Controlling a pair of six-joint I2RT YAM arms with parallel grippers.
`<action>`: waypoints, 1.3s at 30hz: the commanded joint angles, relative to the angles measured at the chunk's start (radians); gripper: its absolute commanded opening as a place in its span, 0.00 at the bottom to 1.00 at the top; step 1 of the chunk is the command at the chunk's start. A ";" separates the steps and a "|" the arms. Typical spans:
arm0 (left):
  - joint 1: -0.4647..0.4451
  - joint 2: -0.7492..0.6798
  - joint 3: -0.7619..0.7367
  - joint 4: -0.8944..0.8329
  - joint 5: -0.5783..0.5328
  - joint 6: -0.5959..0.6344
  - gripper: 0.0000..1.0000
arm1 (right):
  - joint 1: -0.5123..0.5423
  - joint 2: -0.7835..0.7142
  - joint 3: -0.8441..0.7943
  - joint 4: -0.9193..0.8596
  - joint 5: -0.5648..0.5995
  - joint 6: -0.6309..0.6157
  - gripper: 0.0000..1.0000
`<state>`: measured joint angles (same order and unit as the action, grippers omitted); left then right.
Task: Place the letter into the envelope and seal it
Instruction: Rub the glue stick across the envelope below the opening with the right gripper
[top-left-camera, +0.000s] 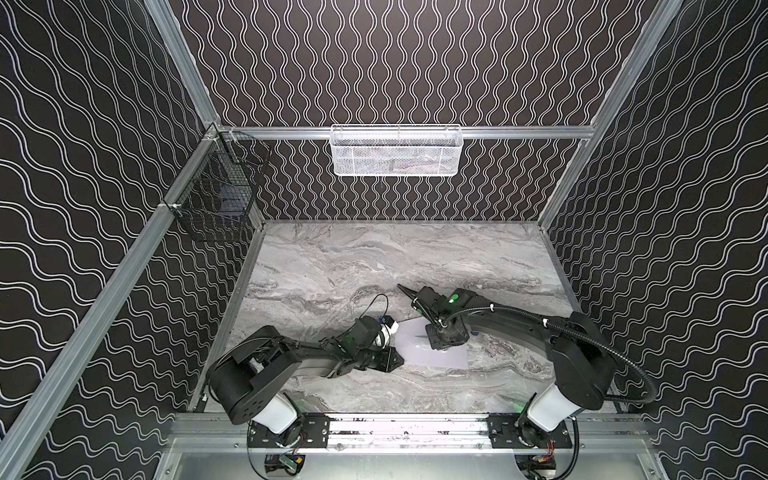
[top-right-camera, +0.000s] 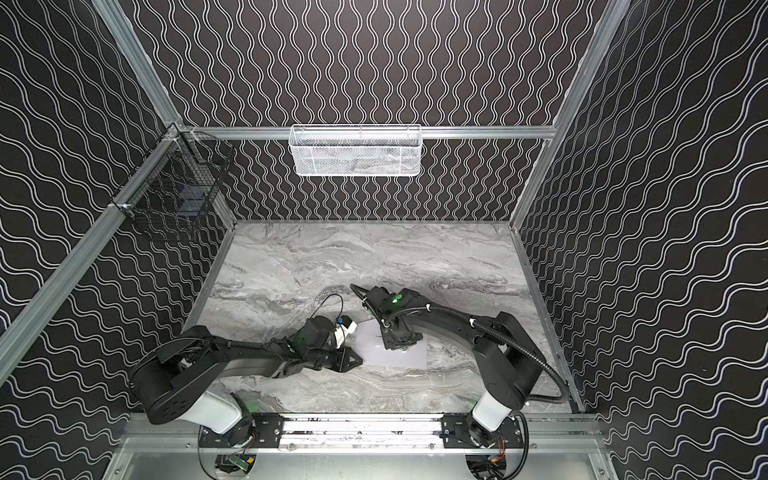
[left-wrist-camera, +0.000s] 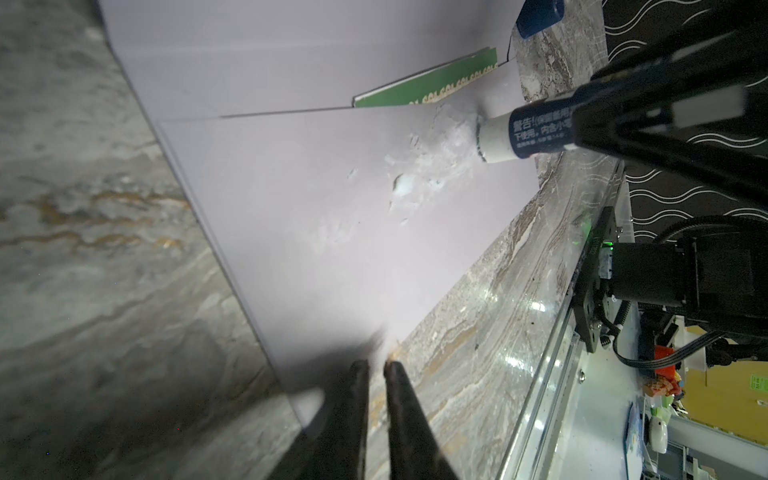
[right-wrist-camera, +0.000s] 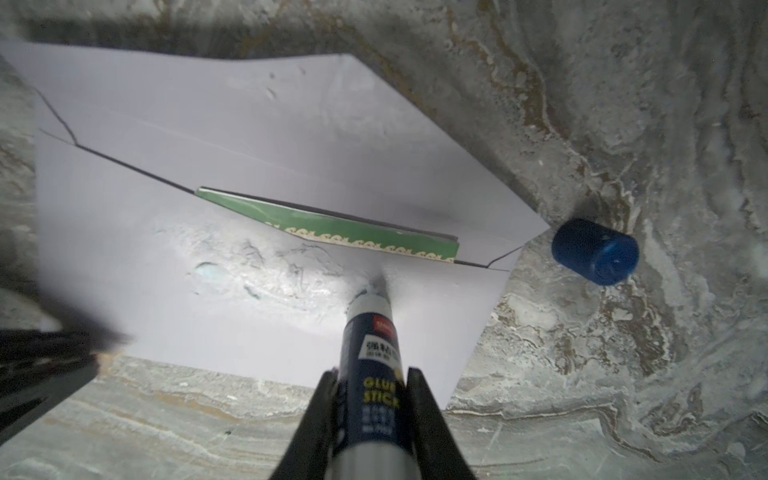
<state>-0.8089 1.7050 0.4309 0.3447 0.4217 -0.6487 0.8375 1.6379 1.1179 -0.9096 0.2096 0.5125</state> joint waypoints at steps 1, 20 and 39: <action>-0.002 0.018 -0.012 -0.238 -0.056 0.009 0.16 | -0.016 -0.018 -0.023 -0.009 0.014 0.001 0.00; -0.001 0.039 -0.004 -0.245 -0.055 0.006 0.16 | -0.151 -0.127 -0.156 0.009 0.022 -0.042 0.00; -0.001 0.021 -0.007 -0.252 -0.055 0.002 0.15 | 0.087 0.005 0.086 0.154 -0.085 0.052 0.00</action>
<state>-0.8089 1.7164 0.4377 0.3454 0.4412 -0.6487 0.9081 1.6165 1.1984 -0.8005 0.1406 0.5339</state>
